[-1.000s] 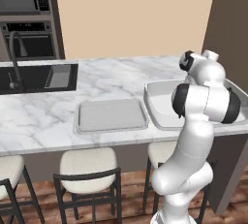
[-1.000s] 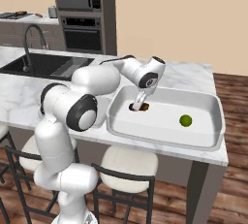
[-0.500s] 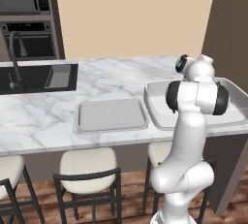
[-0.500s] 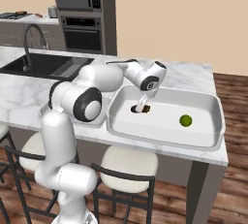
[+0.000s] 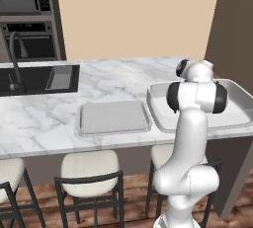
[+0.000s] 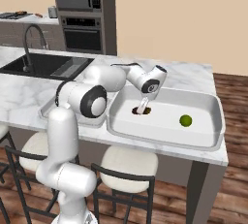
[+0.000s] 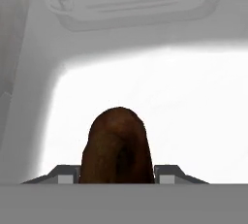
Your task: Place the cold items (sweet potato and lime) from the fridge in one tupperware on the dining counter. Place the warm items (hot dog and kebab skewer) in the stove area in another tupperware.
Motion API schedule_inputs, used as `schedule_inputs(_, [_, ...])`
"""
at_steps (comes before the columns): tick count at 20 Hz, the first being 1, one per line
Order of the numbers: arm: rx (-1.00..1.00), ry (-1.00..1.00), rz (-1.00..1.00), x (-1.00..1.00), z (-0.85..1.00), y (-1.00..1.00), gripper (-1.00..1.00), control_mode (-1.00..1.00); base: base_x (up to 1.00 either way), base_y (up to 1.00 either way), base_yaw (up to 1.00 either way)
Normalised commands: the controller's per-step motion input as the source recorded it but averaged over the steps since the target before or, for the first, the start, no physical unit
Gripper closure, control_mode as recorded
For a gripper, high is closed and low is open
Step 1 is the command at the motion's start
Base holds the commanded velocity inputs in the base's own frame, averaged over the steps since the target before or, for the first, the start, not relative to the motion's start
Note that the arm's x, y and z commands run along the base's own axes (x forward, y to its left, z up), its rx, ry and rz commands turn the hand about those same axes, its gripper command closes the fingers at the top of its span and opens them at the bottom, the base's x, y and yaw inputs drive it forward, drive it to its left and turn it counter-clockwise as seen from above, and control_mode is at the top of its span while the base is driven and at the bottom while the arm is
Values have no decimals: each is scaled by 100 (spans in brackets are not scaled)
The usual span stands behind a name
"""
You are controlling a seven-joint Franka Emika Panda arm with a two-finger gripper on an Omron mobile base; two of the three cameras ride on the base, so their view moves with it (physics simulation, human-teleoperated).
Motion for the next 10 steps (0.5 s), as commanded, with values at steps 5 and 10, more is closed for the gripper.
schedule_inputs(5, [0,0,0,25,-33,0,100,-100,0,0,0])
schedule_inputs(10, [0,0,0,26,-35,0,100,-100,0,0,0])
